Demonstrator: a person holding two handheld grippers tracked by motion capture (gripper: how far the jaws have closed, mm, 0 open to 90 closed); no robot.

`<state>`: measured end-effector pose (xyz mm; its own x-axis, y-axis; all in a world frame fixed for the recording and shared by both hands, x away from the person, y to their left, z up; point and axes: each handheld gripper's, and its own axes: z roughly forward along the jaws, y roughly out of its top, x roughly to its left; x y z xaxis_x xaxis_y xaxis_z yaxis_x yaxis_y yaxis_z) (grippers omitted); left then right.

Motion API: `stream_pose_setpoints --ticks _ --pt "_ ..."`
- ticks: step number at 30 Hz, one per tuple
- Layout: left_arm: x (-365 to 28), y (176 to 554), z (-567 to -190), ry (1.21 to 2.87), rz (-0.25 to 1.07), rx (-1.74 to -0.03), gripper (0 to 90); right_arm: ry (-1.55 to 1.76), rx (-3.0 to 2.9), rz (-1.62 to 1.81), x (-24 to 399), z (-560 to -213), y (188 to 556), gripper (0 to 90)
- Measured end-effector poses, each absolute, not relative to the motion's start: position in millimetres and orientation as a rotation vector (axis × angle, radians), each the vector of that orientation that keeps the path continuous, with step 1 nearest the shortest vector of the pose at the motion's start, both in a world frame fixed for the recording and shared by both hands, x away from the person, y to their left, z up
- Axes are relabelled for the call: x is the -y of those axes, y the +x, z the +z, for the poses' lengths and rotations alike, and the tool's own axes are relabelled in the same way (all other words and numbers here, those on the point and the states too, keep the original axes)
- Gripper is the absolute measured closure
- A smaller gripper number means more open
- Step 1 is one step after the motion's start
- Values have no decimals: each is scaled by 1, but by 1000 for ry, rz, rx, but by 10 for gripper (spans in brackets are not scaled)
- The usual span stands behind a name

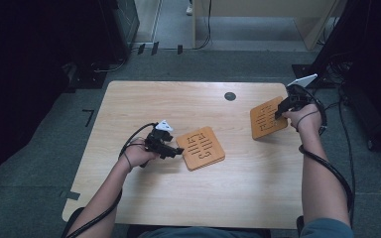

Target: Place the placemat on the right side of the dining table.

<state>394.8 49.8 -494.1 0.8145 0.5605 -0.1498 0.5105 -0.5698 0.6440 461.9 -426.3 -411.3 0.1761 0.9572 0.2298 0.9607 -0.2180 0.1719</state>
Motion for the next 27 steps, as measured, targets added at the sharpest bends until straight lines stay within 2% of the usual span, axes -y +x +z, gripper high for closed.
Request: stream_pose_setpoints --ticks 27 --pt "-53 398 -498 2286 93 -786 221 -2352 1929 -596 431 -440 463 598"
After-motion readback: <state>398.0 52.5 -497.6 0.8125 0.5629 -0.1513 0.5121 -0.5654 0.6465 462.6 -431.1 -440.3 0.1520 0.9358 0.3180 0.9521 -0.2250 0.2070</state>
